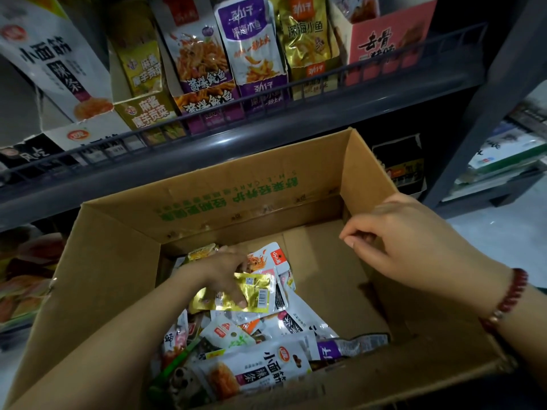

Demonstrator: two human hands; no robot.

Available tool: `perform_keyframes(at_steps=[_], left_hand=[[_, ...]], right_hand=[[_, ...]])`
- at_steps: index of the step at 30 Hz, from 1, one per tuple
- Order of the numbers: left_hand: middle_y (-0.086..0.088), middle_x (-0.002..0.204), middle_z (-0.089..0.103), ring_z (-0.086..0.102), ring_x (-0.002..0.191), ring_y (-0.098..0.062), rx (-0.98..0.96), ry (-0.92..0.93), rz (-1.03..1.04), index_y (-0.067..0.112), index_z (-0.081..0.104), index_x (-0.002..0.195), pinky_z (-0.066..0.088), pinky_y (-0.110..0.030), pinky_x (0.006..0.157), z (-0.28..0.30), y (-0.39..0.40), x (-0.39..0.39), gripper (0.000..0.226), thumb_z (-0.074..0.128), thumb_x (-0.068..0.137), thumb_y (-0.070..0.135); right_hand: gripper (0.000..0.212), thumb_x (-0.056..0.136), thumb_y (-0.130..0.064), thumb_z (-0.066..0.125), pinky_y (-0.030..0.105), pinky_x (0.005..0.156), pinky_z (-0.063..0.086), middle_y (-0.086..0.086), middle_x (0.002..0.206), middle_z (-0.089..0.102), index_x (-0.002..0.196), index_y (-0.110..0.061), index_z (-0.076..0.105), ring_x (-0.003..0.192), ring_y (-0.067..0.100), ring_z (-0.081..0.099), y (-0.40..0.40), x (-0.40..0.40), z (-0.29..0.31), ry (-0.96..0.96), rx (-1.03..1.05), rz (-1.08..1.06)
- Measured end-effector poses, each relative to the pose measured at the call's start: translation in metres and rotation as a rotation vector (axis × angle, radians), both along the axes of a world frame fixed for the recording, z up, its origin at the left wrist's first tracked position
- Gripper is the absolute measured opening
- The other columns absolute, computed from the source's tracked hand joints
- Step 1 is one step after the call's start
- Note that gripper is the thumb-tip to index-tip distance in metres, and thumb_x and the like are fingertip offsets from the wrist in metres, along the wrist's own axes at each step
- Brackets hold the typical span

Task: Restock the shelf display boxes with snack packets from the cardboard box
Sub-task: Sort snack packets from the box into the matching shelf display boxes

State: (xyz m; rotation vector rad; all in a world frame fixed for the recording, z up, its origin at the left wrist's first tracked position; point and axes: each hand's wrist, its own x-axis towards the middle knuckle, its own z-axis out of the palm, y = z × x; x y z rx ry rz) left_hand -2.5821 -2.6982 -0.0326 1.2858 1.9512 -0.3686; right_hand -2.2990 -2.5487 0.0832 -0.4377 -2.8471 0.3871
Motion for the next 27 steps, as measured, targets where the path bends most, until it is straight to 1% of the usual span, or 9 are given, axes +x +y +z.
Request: perform_keyframes(at_steps=[4,6,9,11,14,17,20,22,27], left_hand=[[0.004,0.103,0.048,0.052,0.094,-0.02,-0.069,-0.034,0.016,0.025,0.041,0.101,0.047,-0.037,0.071,0.006,0.0,0.005,0.062,0.087,0.064,0.044],[0.005,0.104,0.047,0.048,0.092,-0.017,-0.061,-0.07,0.051,0.024,0.043,0.107,0.041,-0.029,0.064,0.008,0.0,0.006,0.062,0.086,0.066,0.042],[0.001,0.123,0.052,0.052,0.11,-0.02,0.047,-0.172,0.203,0.018,0.05,0.127,0.044,-0.026,0.081,0.011,0.0,0.008,0.073,0.085,0.068,0.044],[-0.001,0.117,0.054,0.053,0.109,-0.021,0.162,-0.229,0.304,0.015,0.055,0.118,0.043,-0.032,0.087,0.019,0.004,0.012,0.061,0.084,0.07,0.04],[-0.001,0.103,0.061,0.06,0.094,-0.019,0.317,-0.326,0.465,0.017,0.055,0.096,0.046,-0.034,0.079,0.038,0.015,0.02,0.04,0.085,0.072,0.028],[0.001,0.099,0.074,0.071,0.087,-0.014,0.381,-0.448,0.636,0.018,0.065,0.105,0.053,-0.025,0.073,0.06,0.02,0.034,0.036,0.083,0.074,0.023],[-0.005,0.096,0.076,0.073,0.086,-0.02,0.449,-0.656,0.844,0.014,0.069,0.104,0.057,-0.032,0.079,0.081,0.018,0.056,0.028,0.078,0.077,0.013],[-0.009,0.096,0.076,0.073,0.082,-0.022,0.498,-0.818,0.954,0.011,0.068,0.102,0.059,-0.032,0.074,0.098,0.013,0.073,0.027,0.074,0.076,0.009],[-0.013,0.096,0.075,0.074,0.078,-0.025,0.569,-1.053,1.222,0.009,0.068,0.105,0.061,-0.04,0.069,0.135,-0.007,0.11,0.025,0.067,0.081,0.014]], right_hand=[[0.009,0.083,-0.021,0.063,0.02,0.082,0.026,-0.017,0.06,0.059,0.079,-0.026,0.069,0.058,0.004,0.055,0.0,-0.001,-0.001,-0.018,-0.014,-0.004],[0.01,0.084,-0.02,0.063,0.021,0.083,0.027,-0.016,0.06,0.059,0.079,-0.026,0.069,0.058,0.004,0.055,0.001,0.0,-0.001,-0.023,-0.023,-0.002],[0.013,0.086,-0.02,0.06,0.018,0.081,0.022,-0.014,0.059,0.058,0.079,-0.025,0.069,0.058,0.005,0.054,0.0,0.0,0.001,-0.042,-0.023,-0.019],[0.015,0.089,-0.023,0.056,0.018,0.083,0.021,-0.013,0.062,0.059,0.083,-0.025,0.069,0.062,0.006,0.054,-0.001,0.0,0.005,-0.052,-0.023,-0.03],[0.02,0.095,-0.029,0.047,0.013,0.084,0.016,-0.013,0.073,0.063,0.095,-0.029,0.067,0.073,0.007,0.056,-0.003,-0.001,0.008,-0.069,-0.013,-0.036],[0.023,0.097,-0.031,0.044,0.016,0.09,0.02,-0.013,0.076,0.062,0.1,-0.031,0.066,0.076,0.006,0.056,-0.004,-0.001,0.009,-0.056,-0.022,-0.049],[0.024,0.098,-0.033,0.042,0.019,0.095,0.023,-0.013,0.078,0.063,0.103,-0.031,0.065,0.078,0.006,0.056,-0.004,-0.002,0.011,-0.059,-0.016,-0.06],[0.023,0.098,-0.034,0.041,0.02,0.097,0.027,-0.013,0.084,0.065,0.106,-0.033,0.063,0.082,0.006,0.057,-0.007,-0.003,0.015,-0.064,-0.024,-0.067],[0.023,0.095,-0.036,0.049,0.027,0.076,0.052,-0.015,0.095,0.067,0.116,-0.033,0.058,0.081,0.005,0.062,-0.017,-0.009,0.028,-0.064,-0.251,-0.087]])
